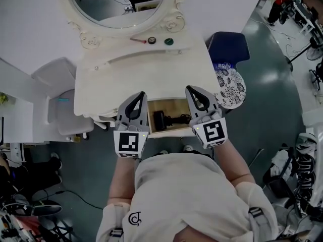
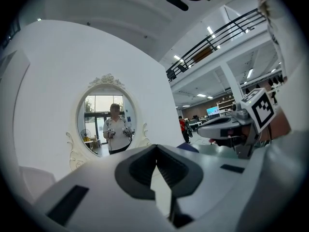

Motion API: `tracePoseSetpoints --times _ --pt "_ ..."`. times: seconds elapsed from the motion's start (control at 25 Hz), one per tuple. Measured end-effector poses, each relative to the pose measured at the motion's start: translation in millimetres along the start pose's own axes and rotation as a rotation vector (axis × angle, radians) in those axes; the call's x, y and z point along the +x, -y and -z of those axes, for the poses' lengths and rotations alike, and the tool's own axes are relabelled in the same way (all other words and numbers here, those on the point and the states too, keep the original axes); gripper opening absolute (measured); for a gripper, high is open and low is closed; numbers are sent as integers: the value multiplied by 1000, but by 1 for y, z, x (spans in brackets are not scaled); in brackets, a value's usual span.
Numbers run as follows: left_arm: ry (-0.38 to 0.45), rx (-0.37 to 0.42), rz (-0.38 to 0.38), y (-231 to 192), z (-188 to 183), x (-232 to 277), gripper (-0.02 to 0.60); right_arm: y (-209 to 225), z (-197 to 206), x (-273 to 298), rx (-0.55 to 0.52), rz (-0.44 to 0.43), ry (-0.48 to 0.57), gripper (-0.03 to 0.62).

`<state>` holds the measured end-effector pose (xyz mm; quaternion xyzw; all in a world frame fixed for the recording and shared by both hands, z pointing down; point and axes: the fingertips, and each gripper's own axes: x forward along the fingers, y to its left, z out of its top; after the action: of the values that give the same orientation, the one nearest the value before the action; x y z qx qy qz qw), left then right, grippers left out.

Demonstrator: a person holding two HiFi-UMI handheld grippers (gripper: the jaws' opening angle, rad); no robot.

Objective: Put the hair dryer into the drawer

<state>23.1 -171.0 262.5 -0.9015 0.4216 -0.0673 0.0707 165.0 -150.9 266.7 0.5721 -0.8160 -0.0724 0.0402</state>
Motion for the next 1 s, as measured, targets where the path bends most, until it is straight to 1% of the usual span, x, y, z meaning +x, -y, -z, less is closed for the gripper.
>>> tracePoseSetpoints --times 0.12,0.28,0.48,0.6,0.68,1.0 --pt "1 -2 -4 4 -1 -2 11 2 7 -5 33 10 -3 5" --pt "4 -19 -15 6 -1 0 11 4 10 -7 38 8 -11 5" --pt "-2 -12 13 16 1 6 11 6 14 -7 45 1 -22 5" --pt "13 0 9 17 -1 7 11 4 7 -8 21 -14 3 5" --pt "12 -6 8 16 0 9 11 2 5 -7 10 -21 7 5" --pt "1 -31 16 16 4 10 11 -1 2 -5 16 -40 13 5"
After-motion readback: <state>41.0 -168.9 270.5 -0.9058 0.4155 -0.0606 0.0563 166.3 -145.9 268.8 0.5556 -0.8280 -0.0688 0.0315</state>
